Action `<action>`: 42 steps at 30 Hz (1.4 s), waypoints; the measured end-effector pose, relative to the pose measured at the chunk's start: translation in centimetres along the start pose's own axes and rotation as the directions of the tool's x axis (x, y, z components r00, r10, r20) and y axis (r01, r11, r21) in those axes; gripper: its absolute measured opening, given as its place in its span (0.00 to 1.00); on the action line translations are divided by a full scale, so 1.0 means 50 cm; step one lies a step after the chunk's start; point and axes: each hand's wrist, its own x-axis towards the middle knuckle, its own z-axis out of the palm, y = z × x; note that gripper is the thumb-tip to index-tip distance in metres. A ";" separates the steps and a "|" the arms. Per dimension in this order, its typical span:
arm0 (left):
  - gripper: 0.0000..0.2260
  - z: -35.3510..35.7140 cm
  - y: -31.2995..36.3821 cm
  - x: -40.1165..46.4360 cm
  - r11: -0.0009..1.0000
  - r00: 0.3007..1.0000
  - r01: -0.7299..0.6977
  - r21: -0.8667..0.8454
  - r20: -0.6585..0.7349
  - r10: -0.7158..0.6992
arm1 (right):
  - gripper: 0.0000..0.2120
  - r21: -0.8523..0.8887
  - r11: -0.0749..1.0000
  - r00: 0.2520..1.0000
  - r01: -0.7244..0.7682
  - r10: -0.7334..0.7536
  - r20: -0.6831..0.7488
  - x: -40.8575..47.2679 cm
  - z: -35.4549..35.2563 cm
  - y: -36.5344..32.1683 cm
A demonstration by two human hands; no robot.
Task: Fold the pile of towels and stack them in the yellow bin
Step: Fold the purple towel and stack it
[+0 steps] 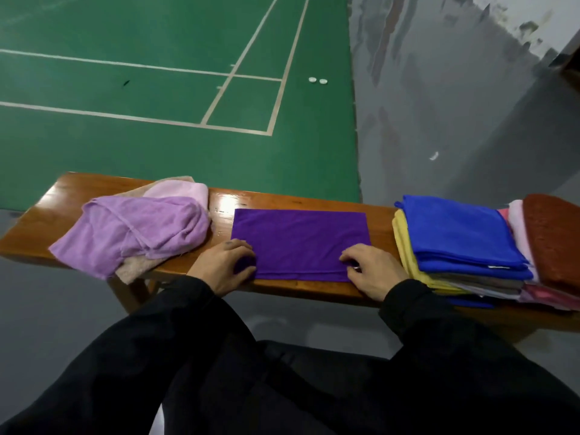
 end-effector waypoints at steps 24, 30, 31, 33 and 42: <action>0.08 -0.001 -0.005 -0.023 0.996 0.978 0.089 -0.008 -0.189 -0.089 | 0.17 -0.220 0.955 0.975 0.199 -0.217 -0.058 -0.002 0.012 0.032; 0.07 -0.006 0.003 -0.019 0.994 0.978 0.096 -0.054 -0.181 -0.104 | 0.12 -0.266 0.949 0.959 0.168 -0.220 -0.181 -0.004 0.015 0.035; 0.09 -0.010 0.005 -0.021 0.995 0.973 0.082 -0.057 -0.210 -0.092 | 0.10 -0.238 0.958 0.942 0.157 -0.218 -0.255 -0.007 0.012 0.033; 0.13 -0.018 0.010 -0.029 0.998 0.958 0.049 -0.040 -0.281 -0.058 | 0.08 -0.197 0.967 0.885 0.164 -0.232 -0.404 -0.012 0.003 0.031; 0.12 0.018 0.002 -0.088 0.994 0.924 -0.096 0.056 -0.365 0.110 | 0.06 -0.290 0.922 0.832 0.256 -0.363 -0.420 -0.052 0.037 0.033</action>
